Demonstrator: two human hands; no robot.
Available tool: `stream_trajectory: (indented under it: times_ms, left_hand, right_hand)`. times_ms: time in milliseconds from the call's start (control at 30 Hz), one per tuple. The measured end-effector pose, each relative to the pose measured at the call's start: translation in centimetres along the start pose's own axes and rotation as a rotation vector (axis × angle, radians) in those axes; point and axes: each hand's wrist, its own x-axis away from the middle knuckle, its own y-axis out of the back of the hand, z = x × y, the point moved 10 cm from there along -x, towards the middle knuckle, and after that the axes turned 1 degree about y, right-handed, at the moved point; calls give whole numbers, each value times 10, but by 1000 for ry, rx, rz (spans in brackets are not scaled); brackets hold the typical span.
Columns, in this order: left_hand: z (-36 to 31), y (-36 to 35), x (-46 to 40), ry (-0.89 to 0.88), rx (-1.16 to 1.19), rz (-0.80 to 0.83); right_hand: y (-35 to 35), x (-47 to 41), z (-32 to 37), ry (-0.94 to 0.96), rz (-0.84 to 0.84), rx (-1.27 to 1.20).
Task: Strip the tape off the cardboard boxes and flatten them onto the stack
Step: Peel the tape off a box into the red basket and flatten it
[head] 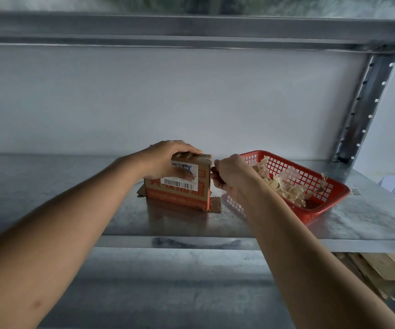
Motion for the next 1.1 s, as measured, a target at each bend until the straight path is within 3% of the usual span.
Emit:
stream_trajectory:
  times_ms: [200,500,667,900,1000,1100]
  left_hand:
    - [-4,3,2,-8,-52,-16]
    - [-3,2,2,34,-136,-34]
    - [-8,2,-2,73,5,17]
    - [-18,1,0,21,-105,45]
    - [-23,1,0,5,-105,53]
    - [-26,2,1,0,-114,40]
  right_hand:
    - [11,-1,35,206,-52,91]
    - [11,0,60,326,-42,246]
    - [19,8,73,465,-102,428]
    - [-2,13,105,686,-101,694]
    - [-9,9,109,699,-95,747]
    - [-2,-1,104,584,-86,707]
